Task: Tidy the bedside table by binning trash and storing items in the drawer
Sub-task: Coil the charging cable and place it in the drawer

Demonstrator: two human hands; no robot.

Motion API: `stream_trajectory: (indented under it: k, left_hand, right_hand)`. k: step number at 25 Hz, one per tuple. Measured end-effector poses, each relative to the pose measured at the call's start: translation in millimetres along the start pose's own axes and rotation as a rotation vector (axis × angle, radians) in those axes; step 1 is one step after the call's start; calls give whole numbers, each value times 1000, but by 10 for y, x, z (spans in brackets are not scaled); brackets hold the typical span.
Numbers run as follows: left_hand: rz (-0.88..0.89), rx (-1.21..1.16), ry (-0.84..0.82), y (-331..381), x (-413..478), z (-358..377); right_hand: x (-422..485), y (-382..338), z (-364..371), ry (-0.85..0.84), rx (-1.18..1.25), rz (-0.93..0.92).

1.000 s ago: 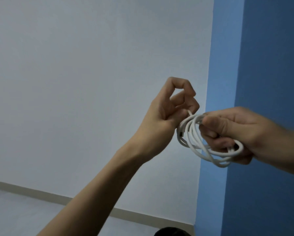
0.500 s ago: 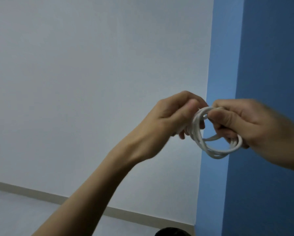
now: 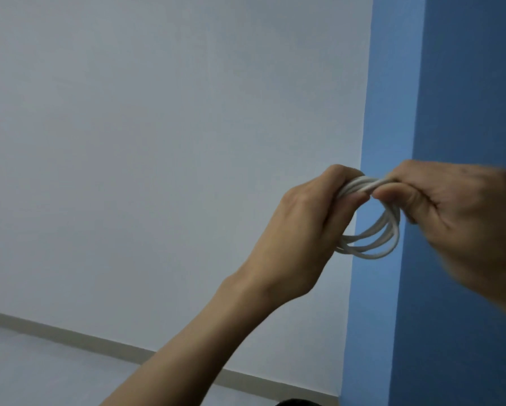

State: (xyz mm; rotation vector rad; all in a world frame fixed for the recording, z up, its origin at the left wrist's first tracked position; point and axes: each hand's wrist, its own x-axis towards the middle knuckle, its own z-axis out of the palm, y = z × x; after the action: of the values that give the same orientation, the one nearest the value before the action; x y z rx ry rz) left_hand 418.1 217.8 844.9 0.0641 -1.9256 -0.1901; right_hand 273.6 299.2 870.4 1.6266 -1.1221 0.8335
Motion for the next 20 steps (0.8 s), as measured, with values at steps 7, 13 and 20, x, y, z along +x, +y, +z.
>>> stream_trajectory:
  k: [7, 13, 20]
  left_hand:
    - [-36, -82, -29, -35, -68, 29]
    - [-149, -158, -12, -133, -79, 7]
    - [-186, -165, 81, -100, -23, 78]
  right_hand:
    - [-57, 172, -54, -43, -87, -71]
    - [-127, 124, -102, -158, 85, 215]
    - [-139, -40, -61, -328, 1143, 560]
